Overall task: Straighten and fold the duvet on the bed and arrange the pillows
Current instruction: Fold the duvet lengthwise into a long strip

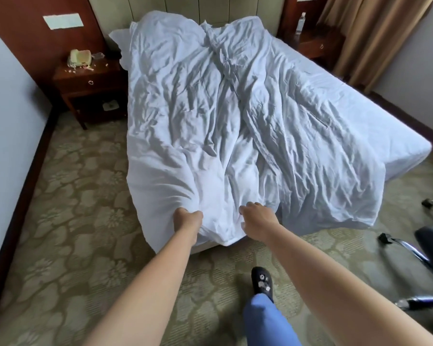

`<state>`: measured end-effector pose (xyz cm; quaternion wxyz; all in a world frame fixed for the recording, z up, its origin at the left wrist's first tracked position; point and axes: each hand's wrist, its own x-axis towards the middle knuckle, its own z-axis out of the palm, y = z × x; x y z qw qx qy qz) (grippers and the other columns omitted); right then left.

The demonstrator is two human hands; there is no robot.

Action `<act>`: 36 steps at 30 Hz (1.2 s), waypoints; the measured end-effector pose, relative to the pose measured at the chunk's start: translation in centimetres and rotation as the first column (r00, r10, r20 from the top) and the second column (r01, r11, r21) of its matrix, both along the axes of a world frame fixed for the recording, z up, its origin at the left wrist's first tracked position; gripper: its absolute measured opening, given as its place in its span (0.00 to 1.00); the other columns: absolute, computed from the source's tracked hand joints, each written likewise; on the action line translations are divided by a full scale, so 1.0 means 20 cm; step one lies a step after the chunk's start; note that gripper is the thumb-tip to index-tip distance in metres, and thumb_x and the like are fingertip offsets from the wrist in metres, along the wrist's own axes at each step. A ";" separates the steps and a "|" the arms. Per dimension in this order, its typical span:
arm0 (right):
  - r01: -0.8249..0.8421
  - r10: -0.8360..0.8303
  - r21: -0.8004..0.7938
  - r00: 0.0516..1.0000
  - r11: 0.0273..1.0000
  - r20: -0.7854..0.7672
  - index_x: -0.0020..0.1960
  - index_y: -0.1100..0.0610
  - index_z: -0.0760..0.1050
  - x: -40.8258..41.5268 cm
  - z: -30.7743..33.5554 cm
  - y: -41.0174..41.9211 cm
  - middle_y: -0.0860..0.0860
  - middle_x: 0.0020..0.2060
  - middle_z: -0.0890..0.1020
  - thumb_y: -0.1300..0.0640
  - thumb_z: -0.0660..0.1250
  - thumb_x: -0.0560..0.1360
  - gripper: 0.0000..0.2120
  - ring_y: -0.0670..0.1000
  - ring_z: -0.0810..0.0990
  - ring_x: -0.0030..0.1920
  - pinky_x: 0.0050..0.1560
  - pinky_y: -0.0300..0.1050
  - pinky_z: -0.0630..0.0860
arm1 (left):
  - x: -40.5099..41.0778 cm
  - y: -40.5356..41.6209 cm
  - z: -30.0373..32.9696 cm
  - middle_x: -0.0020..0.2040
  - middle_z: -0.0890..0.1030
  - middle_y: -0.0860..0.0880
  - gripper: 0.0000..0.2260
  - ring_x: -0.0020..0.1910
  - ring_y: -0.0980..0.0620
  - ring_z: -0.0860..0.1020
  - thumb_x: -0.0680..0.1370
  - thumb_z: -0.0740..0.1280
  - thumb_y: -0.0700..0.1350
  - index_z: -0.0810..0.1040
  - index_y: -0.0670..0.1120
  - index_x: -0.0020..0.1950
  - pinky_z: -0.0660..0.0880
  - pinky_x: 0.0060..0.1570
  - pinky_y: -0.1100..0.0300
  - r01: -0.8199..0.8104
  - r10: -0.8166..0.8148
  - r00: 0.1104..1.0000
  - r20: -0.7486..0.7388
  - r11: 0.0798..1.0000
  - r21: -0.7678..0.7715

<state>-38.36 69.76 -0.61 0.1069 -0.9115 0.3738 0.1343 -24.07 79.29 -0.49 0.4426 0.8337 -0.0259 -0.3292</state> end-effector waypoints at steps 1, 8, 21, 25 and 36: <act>0.000 0.000 0.012 1.000 1.000 -0.003 0.64 0.57 0.70 0.01 -0.02 -0.07 0.54 0.59 0.74 0.58 0.58 0.78 0.15 0.56 0.72 0.60 0.58 0.49 0.69 | -0.02 -0.07 -0.02 0.55 0.77 0.40 0.09 0.49 0.44 0.75 0.71 0.67 0.37 0.70 0.39 0.49 0.72 0.46 0.58 0.011 -0.011 1.000 0.003 1.000 0.003; -0.009 0.009 0.119 1.000 0.993 0.000 0.66 0.56 0.69 0.05 -0.19 -0.63 0.54 0.62 0.73 0.57 0.57 0.79 0.16 0.56 0.72 0.62 0.58 0.49 0.68 | -0.19 -0.78 0.00 0.29 0.67 0.49 0.17 0.24 0.54 0.69 0.71 0.69 0.35 0.62 0.45 0.32 0.64 0.19 0.68 -0.039 0.030 0.996 -0.079 0.993 -0.113; 0.200 -0.200 0.251 0.979 0.947 -0.028 0.69 0.55 0.65 -0.05 -0.51 -1.55 0.54 0.65 0.69 0.58 0.57 0.79 0.19 0.57 0.68 0.65 0.59 0.49 0.69 | -0.16 -1.58 -0.40 0.30 0.78 0.49 0.09 0.32 0.47 0.77 0.74 0.62 0.38 0.72 0.46 0.34 0.73 0.33 0.64 0.132 -0.132 0.991 -0.006 0.991 0.027; 0.269 -0.246 0.223 0.961 0.937 -0.126 0.75 0.52 0.55 -0.07 -0.68 -1.62 0.57 0.74 0.58 0.54 0.57 0.80 0.25 0.59 0.59 0.72 0.66 0.53 0.64 | -0.16 -1.66 -0.61 0.31 0.77 0.51 0.05 0.35 0.49 0.74 0.64 0.60 0.49 0.70 0.48 0.33 0.68 0.44 0.55 0.218 -0.207 0.960 -0.190 0.975 0.035; 0.360 -0.327 0.180 0.926 0.916 -0.189 0.76 0.48 0.32 -0.12 -1.01 -1.74 0.61 0.74 0.52 0.50 0.61 0.79 0.41 0.59 0.63 0.70 0.61 0.53 0.72 | -0.18 -1.72 -0.92 0.55 0.75 0.46 0.18 0.57 0.53 0.73 0.71 0.56 0.63 0.72 0.50 0.44 0.67 0.66 0.45 0.152 -0.124 0.944 -0.304 0.986 0.068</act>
